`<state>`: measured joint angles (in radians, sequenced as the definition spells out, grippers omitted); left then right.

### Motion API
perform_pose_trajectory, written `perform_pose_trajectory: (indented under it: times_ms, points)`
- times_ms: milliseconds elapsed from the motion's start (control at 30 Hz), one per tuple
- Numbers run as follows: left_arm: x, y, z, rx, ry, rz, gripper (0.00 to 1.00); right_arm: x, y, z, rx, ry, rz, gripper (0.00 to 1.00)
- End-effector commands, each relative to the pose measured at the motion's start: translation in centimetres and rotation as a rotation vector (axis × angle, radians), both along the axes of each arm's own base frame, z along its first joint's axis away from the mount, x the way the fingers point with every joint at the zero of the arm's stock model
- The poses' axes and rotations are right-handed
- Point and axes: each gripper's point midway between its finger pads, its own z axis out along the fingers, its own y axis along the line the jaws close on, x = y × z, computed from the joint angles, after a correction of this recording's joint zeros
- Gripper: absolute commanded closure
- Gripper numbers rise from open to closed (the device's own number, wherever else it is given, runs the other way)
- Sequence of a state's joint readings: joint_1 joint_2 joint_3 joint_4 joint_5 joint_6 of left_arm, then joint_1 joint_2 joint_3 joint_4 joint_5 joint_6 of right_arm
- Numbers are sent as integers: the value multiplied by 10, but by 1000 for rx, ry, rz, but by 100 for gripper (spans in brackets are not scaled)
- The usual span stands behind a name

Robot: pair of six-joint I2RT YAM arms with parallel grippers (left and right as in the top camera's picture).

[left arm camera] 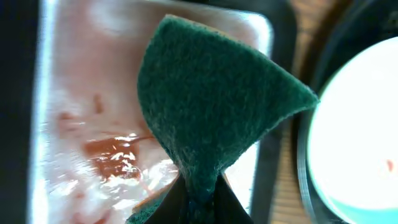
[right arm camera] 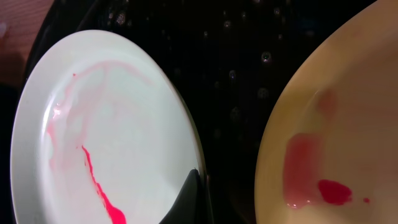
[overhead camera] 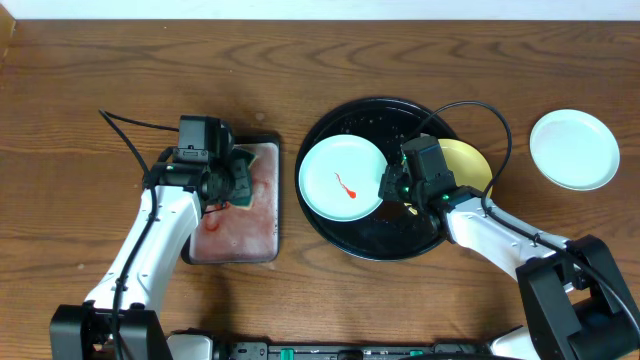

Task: Clean dirty plates on tray and stack at the side
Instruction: 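Carry the sponge over to the mint plate with the left gripper, then scrub the mint plate with the sponge while the right gripper holds it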

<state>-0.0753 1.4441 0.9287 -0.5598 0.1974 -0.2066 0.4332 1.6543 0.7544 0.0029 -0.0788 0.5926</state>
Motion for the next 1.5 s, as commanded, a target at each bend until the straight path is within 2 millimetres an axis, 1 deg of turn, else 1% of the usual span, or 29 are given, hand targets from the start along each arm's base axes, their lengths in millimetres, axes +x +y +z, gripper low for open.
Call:
perform_pose_trajectory:
  times_ms: [0, 133, 233, 367, 433, 467, 533, 600, 667, 733, 800, 933, 1000, 1167, 1267, 1333, 1367, 1467]
  points:
    - [7, -36, 12, -163, -29, -36, 93, 5, 4, 4, 21, -4, 2, 99]
    - [15, -62, 19, -204, -77, -61, 93, 3, 6, 4, 33, 2, 13, 99]
    - [20, -89, 21, -247, -95, -71, 93, 2, 8, 4, 42, 7, 15, 99]
    - [22, -122, 13, -286, -90, -99, 93, 2, 8, 5, 54, 14, 8, 99]
    - [22, -146, 7, -311, -92, -134, 92, 1, 8, 4, 53, 17, 9, 99]
    - [21, -155, 5, -320, -93, -146, 93, 1, 8, 4, 52, 19, 9, 99]
    - [20, -170, 0, -338, -88, -155, 93, 0, 8, 3, 53, 22, 10, 99]
    - [18, -180, -8, -351, -67, -149, 93, -1, 8, 3, 51, 26, 10, 99]
    - [15, -185, -19, -355, -34, -133, 93, -2, 8, 2, 49, 32, 9, 99]
    - [12, -190, -34, -357, 8, -112, 93, -2, 7, 1, 52, 40, 0, 99]
    - [9, -194, -41, -357, 29, -109, 93, -2, 7, 1, 52, 39, 0, 99]
    - [6, -205, -42, -364, 20, -133, 93, -3, 0, -2, 38, 56, -53, 99]
    - [7, -206, -41, -365, 16, -121, 93, -3, -4, -4, 31, 67, -90, 99]
    - [11, -204, -43, -361, 10, -81, 93, -6, 3, -4, 32, 65, -77, 99]
    - [11, -205, -50, -364, 30, -59, 93, -6, 4, -4, 22, 60, -91, 99]
    - [9, -206, -59, -371, 60, -34, 93, -7, 4, -4, 18, 58, -99, 99]
    - [9, -209, -62, -381, 67, -42, 93, -7, 5, -4, 18, 58, -98, 99]
    - [8, -210, -66, -380, 73, -42, 93, -7, 5, -4, 17, 60, -98, 99]
